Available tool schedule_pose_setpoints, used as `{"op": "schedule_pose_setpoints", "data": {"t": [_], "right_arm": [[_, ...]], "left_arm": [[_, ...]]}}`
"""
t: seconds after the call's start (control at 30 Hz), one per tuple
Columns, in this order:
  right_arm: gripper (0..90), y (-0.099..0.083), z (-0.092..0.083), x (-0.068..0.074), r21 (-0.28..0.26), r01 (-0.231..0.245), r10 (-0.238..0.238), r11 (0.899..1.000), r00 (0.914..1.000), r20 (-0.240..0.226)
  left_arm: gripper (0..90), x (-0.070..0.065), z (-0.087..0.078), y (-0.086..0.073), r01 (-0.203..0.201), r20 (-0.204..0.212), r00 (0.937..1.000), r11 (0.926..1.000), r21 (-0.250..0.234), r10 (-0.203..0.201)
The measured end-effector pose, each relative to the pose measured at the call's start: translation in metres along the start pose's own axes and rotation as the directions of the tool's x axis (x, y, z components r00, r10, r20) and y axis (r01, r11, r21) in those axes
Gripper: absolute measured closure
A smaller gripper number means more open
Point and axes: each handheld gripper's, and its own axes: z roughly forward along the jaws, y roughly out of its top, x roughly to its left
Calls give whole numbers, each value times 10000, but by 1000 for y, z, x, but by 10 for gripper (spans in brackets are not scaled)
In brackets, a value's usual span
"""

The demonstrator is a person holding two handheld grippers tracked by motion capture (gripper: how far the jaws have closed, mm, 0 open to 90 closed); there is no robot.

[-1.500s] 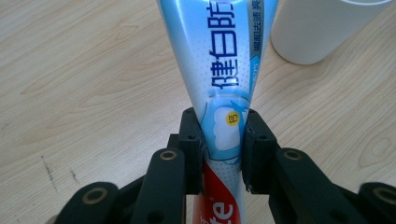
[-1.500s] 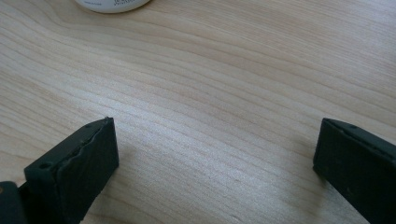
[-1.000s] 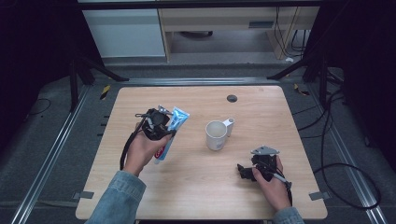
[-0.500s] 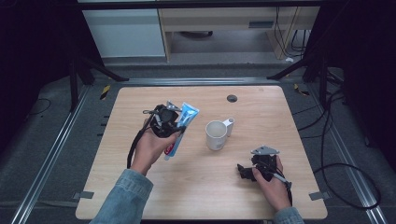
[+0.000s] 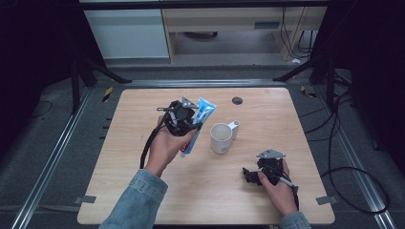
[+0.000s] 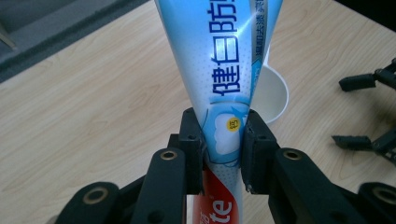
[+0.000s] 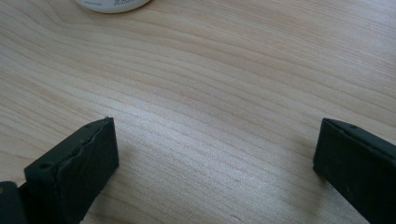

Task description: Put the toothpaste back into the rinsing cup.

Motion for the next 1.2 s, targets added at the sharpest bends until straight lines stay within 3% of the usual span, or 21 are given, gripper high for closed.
{"op": "schedule_pose_setpoints", "data": {"t": [0.27, 0.43, 0.6, 0.97, 1.2], "right_arm": [[3, -1, -1, -1, 9, 120, -120, 9999, 9999, -115], [3, -1, -1, -1, 8, 119, -119, 9999, 9999, -116], [4, -1, -1, -2, 15, 154, -154, 9999, 9998, -143], [3, -1, -1, -2, 19, 162, -161, 9999, 9996, -240], [3, -1, -2, -2, 19, 215, -214, 9998, 9994, -261]], "left_arm": [[726, -8, -7, 22, -140, -97, 9999, 9983, -559, 135], [726, -13, -7, 28, -134, -80, 9999, 9959, -892, 127], [727, -9, -8, 31, -92, -120, 9999, 9922, -1239, 78], [727, -18, -1, 36, -178, -61, 9998, 9769, -2128, 169], [727, -19, -1, 39, -134, -238, 9997, 9622, -2719, 72]]}}
